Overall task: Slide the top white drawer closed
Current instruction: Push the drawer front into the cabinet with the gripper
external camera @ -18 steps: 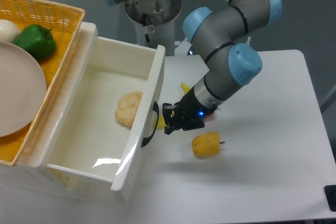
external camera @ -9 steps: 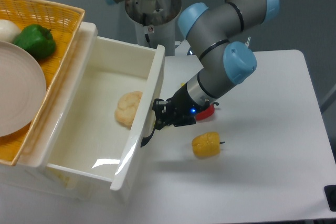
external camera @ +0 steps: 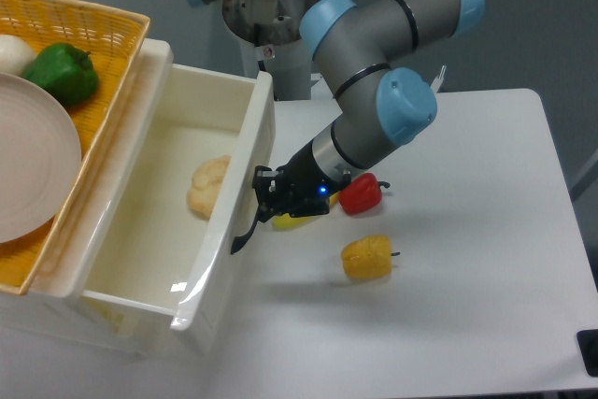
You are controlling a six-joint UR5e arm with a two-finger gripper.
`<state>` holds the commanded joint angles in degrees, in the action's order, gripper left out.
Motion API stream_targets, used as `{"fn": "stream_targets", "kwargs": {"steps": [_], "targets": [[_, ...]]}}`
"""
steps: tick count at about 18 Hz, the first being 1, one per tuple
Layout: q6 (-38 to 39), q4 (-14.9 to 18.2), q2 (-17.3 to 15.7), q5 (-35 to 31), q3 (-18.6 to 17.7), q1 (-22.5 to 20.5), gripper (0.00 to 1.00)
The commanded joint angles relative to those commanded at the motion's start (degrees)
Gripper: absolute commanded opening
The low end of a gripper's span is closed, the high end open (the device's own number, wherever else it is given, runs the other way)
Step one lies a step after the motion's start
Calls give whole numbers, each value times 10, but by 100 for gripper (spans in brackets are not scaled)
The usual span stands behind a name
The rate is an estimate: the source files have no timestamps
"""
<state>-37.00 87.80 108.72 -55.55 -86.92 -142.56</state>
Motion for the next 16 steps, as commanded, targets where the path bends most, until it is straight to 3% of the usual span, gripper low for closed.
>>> {"fn": "stream_targets", "kwargs": {"steps": [16], "targets": [[42,-2,0,-4,-5,68,10]]}}
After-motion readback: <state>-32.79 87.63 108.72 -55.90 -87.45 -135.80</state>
